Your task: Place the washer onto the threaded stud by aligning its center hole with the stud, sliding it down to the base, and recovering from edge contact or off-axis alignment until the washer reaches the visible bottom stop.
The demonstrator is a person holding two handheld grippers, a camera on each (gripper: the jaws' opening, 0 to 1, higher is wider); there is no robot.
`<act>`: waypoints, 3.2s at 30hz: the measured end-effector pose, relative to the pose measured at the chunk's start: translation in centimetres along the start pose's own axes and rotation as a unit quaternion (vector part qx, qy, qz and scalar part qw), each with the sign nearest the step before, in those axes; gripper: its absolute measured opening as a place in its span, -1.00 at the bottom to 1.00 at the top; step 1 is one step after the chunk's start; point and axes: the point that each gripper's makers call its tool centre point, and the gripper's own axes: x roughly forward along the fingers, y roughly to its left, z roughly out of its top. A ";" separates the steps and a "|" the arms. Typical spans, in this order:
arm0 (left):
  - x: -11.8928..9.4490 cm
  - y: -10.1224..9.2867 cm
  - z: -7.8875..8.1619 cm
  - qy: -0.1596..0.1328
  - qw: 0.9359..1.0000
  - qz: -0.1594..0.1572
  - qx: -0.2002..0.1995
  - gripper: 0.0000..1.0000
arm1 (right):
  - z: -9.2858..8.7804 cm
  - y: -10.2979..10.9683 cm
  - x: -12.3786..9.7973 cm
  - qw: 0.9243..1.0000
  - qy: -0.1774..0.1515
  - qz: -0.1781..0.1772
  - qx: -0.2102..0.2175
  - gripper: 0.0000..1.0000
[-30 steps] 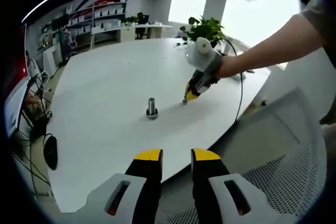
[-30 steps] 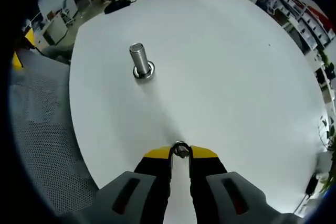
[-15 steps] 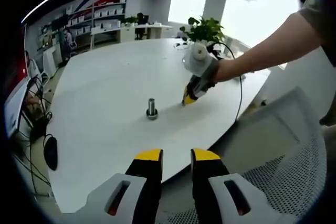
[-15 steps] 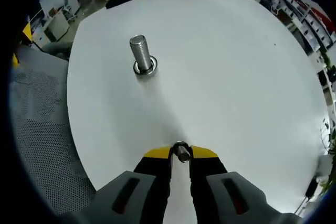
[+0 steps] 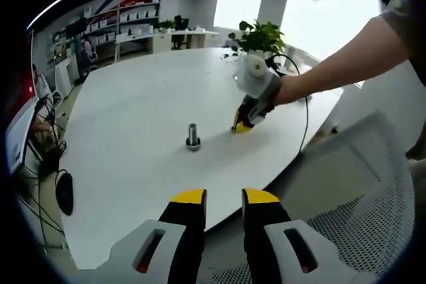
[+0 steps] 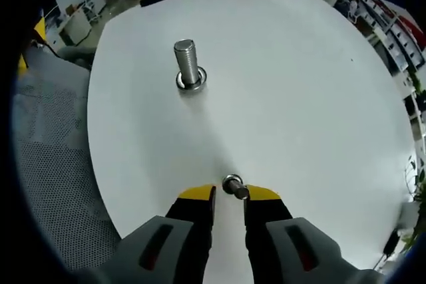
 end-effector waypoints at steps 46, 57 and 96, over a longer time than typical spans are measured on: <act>-0.1 0.4 0.1 0.000 1.000 0.012 -0.004 -0.57 | -2.9 2.8 -14.0 0.933 -0.260 -0.005 0.251 -0.48; -0.2 0.8 -0.2 0.005 1.000 0.022 -0.006 -0.55 | -4.1 5.7 -17.4 0.920 -0.276 -0.002 0.279 -0.46; -0.4 0.5 0.0 -0.004 1.000 0.018 -0.004 -0.55 | -7.4 8.0 -17.5 0.924 -0.244 -0.067 0.286 -0.43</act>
